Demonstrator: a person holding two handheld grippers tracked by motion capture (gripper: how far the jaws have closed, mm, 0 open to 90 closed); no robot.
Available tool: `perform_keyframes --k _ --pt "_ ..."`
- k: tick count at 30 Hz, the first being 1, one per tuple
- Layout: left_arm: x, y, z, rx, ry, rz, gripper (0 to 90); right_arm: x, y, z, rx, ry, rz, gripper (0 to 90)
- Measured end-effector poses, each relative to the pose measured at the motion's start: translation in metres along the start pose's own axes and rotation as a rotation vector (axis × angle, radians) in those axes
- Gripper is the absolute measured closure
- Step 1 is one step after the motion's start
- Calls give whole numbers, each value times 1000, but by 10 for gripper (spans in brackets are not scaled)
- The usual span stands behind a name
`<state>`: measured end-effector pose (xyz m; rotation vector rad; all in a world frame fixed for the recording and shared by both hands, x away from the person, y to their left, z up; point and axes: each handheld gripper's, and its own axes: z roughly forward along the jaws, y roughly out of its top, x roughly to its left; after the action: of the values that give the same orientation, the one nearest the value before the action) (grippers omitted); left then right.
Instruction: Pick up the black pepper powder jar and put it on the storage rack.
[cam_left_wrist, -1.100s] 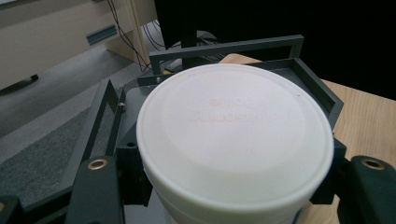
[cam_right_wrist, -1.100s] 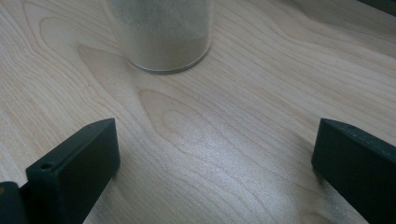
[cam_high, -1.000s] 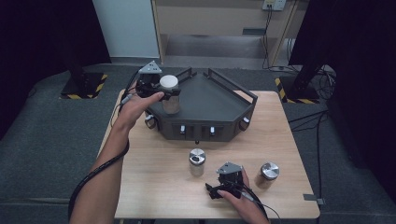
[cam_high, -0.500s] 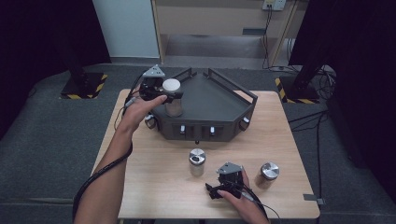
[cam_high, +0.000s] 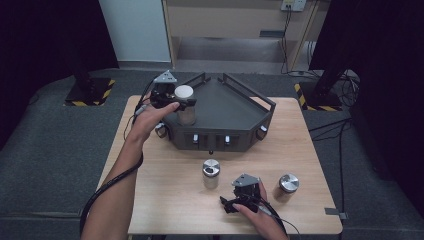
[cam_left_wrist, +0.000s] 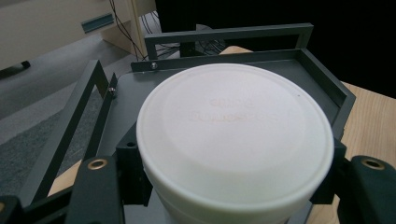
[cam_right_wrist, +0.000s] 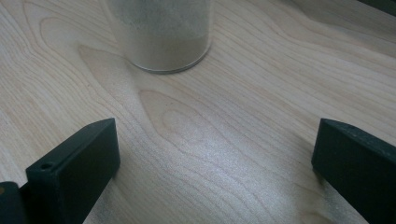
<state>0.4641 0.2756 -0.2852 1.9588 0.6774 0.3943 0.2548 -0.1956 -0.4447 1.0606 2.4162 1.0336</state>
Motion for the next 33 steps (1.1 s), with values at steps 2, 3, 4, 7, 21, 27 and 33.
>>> perform_keyframes --k 2,3,4,7,21,27,33 --pt "1 2 0 11 0 -9 327 0 0 0 0 0 0 9" --pt "2 4 1 16 0 -18 327 0 0 0 0 0 0 9" --pt "2 5 1 21 -1 -19 326 0 0 0 0 0 0 9" --pt "2 6 1 26 2 -20 325 0 0 0 0 0 0 9" --pt "-15 5 0 32 54 33 160 0 0 0 0 0 0 9" --pt "-26 3 -13 43 96 54 72 0 0 0 1 0 0 9" --pt "-32 -5 -34 36 135 40 51 0 0 0 1 0 1 9"
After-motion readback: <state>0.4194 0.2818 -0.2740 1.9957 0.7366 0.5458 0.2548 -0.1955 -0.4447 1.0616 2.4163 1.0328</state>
